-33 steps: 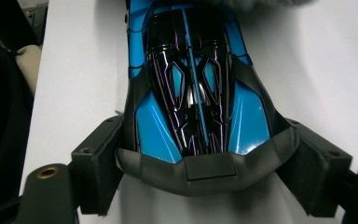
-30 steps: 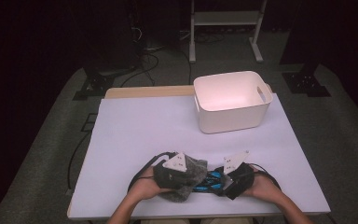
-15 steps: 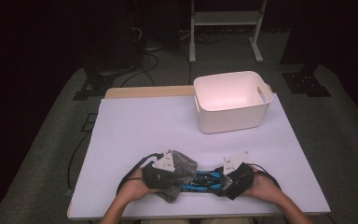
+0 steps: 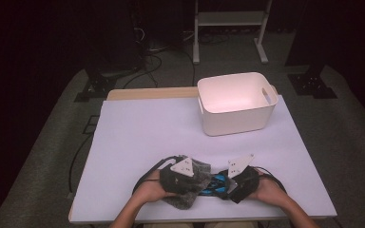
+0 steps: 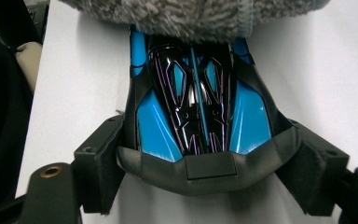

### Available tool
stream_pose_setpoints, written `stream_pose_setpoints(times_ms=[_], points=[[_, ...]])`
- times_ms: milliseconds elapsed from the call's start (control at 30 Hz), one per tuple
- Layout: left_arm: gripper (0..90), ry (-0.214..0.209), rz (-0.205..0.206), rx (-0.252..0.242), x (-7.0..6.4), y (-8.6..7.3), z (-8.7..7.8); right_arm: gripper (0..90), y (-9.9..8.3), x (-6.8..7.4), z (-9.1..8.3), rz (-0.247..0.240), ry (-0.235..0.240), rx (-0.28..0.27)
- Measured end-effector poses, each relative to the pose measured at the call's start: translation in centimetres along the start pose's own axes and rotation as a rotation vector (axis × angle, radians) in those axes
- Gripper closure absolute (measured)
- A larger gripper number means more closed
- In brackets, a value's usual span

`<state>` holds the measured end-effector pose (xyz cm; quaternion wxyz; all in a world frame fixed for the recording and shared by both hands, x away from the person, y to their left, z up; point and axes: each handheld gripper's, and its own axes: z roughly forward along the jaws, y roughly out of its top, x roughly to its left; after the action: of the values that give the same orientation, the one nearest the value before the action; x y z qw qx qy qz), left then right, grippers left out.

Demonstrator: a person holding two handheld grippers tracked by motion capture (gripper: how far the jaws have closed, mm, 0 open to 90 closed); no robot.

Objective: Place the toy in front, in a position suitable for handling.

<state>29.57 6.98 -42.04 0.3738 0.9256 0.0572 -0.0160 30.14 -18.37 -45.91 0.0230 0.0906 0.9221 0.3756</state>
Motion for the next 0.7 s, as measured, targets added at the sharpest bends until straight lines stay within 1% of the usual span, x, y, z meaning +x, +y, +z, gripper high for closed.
stream_pose_setpoints(times_ms=[167, 267, 300, 400, 500, 533, 600, 633, 667, 700], points=[[81.4, 0.003, -0.012, 0.005, 0.1, -0.7, -0.5, 22.5, 0.0, 0.0, 0.0, -0.006, -0.003, 0.005], [81.3, 0.013, -0.032, -0.005, 0.0, -1.6, -1.1, 22.6, 0.0, 0.0, 0.0, -0.007, -0.003, 0.006], [81.4, 0.025, -0.045, -0.005, 0.1, -2.2, -1.7, 22.6, 0.1, 0.0, 0.0, -0.005, -0.005, 0.008], [81.3, 0.059, -0.059, 0.025, 0.2, -3.2, -2.4, 22.6, 0.1, 0.0, 0.0, -0.005, -0.004, 0.007], [81.3, 0.057, -0.087, 0.005, 0.3, -4.1, -2.7, 22.6, 0.0, 0.0, 0.0, -0.007, -0.003, 0.004], [81.3, 0.053, -0.093, 0.001, 0.4, -4.2, -2.7, 22.6, 0.0, 0.0, 0.0, -0.007, -0.002, 0.004], [81.3, 0.05, -0.091, 0.003, 0.4, -4.1, -2.6, 22.6, 0.0, 0.0, 0.0, -0.007, -0.002, 0.004], [81.4, 0.045, -0.085, 0.007, 0.5, -3.7, -2.5, 22.6, 0.0, 0.0, 0.0, -0.003, 0.0, 0.0], [81.4, 0.045, -0.085, 0.007, 0.5, -3.7, -2.5, 22.6, 0.0, 0.0, 0.0, -0.003, 0.0, 0.0], [81.4, 0.035, -0.076, 0.004, 0.5, -3.2, -2.2, 22.6, 0.0, 0.0, 0.0, -0.004, 0.001, 0.0]])
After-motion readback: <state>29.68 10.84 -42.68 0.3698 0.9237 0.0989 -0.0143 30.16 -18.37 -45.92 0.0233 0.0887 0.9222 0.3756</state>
